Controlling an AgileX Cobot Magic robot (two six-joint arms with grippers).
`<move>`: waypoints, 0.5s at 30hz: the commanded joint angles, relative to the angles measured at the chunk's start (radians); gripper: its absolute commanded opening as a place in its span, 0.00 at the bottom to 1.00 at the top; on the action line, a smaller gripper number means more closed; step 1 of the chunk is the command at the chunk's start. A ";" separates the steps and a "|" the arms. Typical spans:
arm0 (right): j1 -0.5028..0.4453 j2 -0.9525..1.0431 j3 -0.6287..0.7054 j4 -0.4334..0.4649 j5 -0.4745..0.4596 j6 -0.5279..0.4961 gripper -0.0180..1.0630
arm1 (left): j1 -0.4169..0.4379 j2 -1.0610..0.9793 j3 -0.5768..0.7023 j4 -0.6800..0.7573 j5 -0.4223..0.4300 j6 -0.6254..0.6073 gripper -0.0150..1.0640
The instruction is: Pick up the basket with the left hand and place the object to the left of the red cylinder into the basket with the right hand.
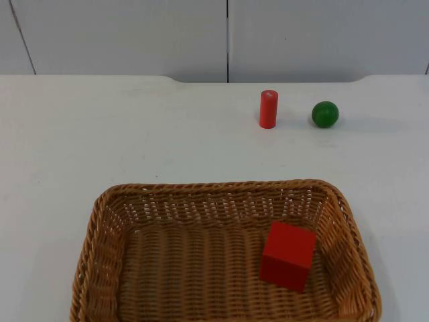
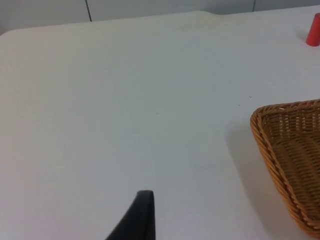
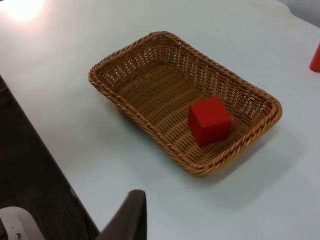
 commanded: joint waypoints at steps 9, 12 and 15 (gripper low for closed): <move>0.006 -0.003 0.002 0.003 -0.006 -0.011 0.99 | -0.003 -0.004 0.003 0.004 0.003 -0.008 0.99; 0.006 -0.003 0.002 0.003 -0.006 -0.011 0.99 | -0.003 -0.004 0.003 0.004 0.003 -0.008 0.99; 0.003 -0.003 0.002 0.003 -0.006 -0.011 0.99 | -0.003 -0.004 0.003 0.004 0.003 -0.008 0.99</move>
